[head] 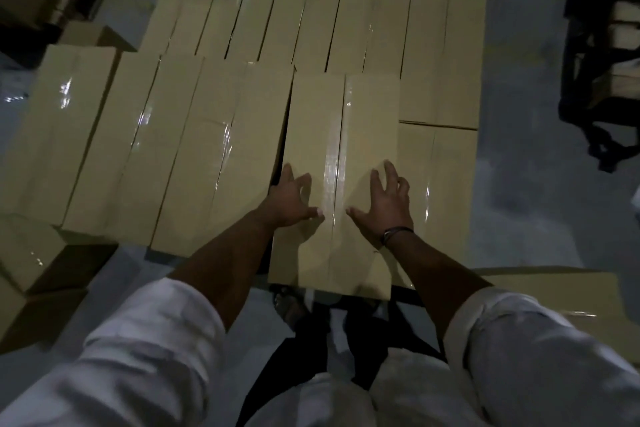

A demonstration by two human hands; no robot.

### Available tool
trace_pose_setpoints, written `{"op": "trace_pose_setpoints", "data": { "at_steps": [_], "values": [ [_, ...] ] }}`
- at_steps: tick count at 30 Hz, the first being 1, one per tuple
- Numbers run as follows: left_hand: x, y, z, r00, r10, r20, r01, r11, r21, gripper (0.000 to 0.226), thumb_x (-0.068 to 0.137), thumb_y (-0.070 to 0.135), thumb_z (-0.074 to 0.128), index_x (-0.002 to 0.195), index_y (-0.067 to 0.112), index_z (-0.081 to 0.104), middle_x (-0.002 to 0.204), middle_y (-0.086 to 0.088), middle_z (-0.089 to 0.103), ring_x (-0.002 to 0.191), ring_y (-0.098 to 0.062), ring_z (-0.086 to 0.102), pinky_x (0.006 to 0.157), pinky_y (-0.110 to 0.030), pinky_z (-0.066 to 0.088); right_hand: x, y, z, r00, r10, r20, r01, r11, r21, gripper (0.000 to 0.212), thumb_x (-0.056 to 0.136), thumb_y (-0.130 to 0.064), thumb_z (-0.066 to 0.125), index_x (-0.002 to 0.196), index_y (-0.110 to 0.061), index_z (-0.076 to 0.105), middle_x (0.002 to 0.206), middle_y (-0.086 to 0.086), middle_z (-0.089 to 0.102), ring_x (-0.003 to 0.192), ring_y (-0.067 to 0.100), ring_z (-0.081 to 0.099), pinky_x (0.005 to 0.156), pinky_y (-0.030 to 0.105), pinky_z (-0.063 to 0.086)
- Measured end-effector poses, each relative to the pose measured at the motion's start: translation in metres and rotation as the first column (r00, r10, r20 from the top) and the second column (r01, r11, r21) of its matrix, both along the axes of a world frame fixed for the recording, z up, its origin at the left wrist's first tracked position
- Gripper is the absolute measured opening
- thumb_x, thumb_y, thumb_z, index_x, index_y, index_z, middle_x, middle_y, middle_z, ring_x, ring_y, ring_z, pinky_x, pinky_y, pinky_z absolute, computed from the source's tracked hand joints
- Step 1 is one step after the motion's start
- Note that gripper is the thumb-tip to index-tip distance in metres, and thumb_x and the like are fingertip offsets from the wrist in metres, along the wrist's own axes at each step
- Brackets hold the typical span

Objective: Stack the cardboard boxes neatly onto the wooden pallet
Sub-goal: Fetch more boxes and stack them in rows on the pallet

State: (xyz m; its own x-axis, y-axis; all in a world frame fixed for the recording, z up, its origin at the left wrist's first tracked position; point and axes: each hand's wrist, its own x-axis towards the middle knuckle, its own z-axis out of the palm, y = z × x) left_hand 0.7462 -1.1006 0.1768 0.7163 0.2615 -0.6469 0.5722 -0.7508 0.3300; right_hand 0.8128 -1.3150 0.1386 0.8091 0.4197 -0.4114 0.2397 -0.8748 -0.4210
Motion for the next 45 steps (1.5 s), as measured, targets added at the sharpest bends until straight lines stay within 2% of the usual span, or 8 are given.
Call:
{"op": "trace_pose_setpoints", "data": {
  "at_steps": [8, 12, 18, 23, 28, 35, 41, 45],
  "values": [
    [-0.031, -0.009, 0.003, 0.992, -0.126, 0.010, 0.125, 0.989, 0.076, 0.080, 0.088, 0.045, 0.074, 0.155, 0.025, 0.035, 0.169, -0.010, 0.000, 0.152, -0.041, 0.013, 0.120, -0.050, 0.024, -0.016, -0.012, 0.013, 0.996, 0.027, -0.082, -0.028, 1.000, -0.004, 0.092, 0.084, -0.052, 0.071, 0.156, -0.025, 0.022, 0.165, 0.001, -0.016, 0.150, 0.035, 0.004, 0.119, 0.050, 0.028],
    [-0.079, -0.013, 0.012, 0.948, -0.315, 0.038, 0.295, 0.918, 0.263, 0.074, 0.091, 0.046, 0.067, 0.154, 0.024, 0.034, 0.168, -0.014, 0.006, 0.153, -0.042, 0.002, 0.123, -0.054, 0.012, -0.051, -0.022, 0.017, 0.988, -0.059, -0.140, 0.063, 0.998, 0.028, 0.097, 0.081, -0.053, 0.074, 0.157, -0.026, 0.020, 0.164, -0.002, -0.020, 0.145, 0.038, 0.023, 0.116, 0.045, 0.035],
    [-0.155, 0.000, 0.004, 0.935, -0.353, 0.016, 0.335, 0.899, 0.280, 0.090, 0.088, 0.046, 0.071, 0.157, 0.023, 0.020, 0.167, -0.020, -0.012, 0.151, -0.047, -0.001, 0.122, -0.055, 0.013, -0.113, -0.041, 0.018, 0.971, -0.191, -0.143, 0.198, 0.980, 0.035, 0.114, 0.077, -0.052, 0.079, 0.160, -0.026, 0.006, 0.163, 0.004, -0.023, 0.135, 0.034, 0.046, 0.109, 0.036, 0.043],
    [-0.192, 0.022, -0.003, 0.918, -0.390, 0.075, 0.356, 0.891, 0.280, 0.090, 0.089, 0.038, 0.073, 0.159, 0.014, 0.021, 0.168, -0.016, -0.001, 0.150, -0.042, 0.011, 0.120, -0.050, 0.022, -0.166, -0.048, 0.012, 0.962, -0.226, -0.155, 0.230, 0.973, 0.004, 0.105, 0.081, -0.043, 0.079, 0.160, -0.025, 0.012, 0.165, 0.015, 0.002, 0.146, 0.036, 0.031, 0.117, 0.037, 0.033],
    [-0.192, 0.033, 0.009, 0.917, -0.392, 0.074, 0.372, 0.907, 0.196, 0.083, 0.089, 0.036, 0.074, 0.156, 0.014, 0.031, 0.167, -0.015, 0.009, 0.149, -0.037, 0.019, 0.119, -0.046, 0.028, -0.183, -0.051, 0.021, 0.951, -0.291, -0.099, 0.293, 0.956, 0.005, 0.086, 0.085, -0.026, 0.079, 0.156, -0.017, 0.032, 0.139, 0.023, 0.049, 0.131, 0.036, 0.045, 0.107, 0.036, 0.039],
    [-0.190, 0.042, 0.008, 0.908, -0.407, 0.097, 0.385, 0.904, 0.187, 0.075, 0.085, 0.029, 0.079, 0.149, 0.017, 0.043, 0.165, -0.012, 0.018, 0.145, -0.036, 0.028, 0.114, -0.049, 0.038, -0.183, -0.046, 0.032, 0.936, -0.338, -0.099, 0.339, 0.941, -0.009, 0.079, 0.083, -0.015, 0.080, 0.152, -0.015, 0.040, 0.139, 0.017, 0.054, 0.126, 0.030, 0.053, 0.103, 0.028, 0.040],
    [-0.189, 0.051, 0.003, 0.887, -0.437, 0.147, 0.396, 0.885, 0.243, 0.078, 0.078, 0.035, 0.084, 0.144, 0.018, 0.048, 0.157, -0.008, 0.031, 0.135, -0.031, 0.038, 0.101, -0.047, 0.048, -0.189, -0.037, 0.033, 0.929, -0.363, -0.067, 0.363, 0.932, -0.015, 0.074, 0.085, -0.019, 0.077, 0.150, -0.013, 0.043, 0.141, 0.018, 0.054, 0.131, 0.033, 0.048, 0.108, 0.033, 0.039],
    [-0.187, 0.052, 0.003, 0.877, -0.448, 0.172, 0.397, 0.879, 0.265, 0.084, 0.073, 0.041, 0.087, 0.141, 0.018, 0.043, 0.149, -0.009, 0.036, 0.130, -0.032, 0.040, 0.095, -0.046, 0.050, -0.191, -0.023, 0.031, 0.912, -0.404, -0.076, 0.407, 0.913, 0.034, 0.064, 0.089, -0.013, 0.071, 0.148, -0.013, 0.047, 0.139, 0.014, 0.059, 0.129, 0.029, 0.053, 0.103, 0.021, 0.037]
  ]
}}
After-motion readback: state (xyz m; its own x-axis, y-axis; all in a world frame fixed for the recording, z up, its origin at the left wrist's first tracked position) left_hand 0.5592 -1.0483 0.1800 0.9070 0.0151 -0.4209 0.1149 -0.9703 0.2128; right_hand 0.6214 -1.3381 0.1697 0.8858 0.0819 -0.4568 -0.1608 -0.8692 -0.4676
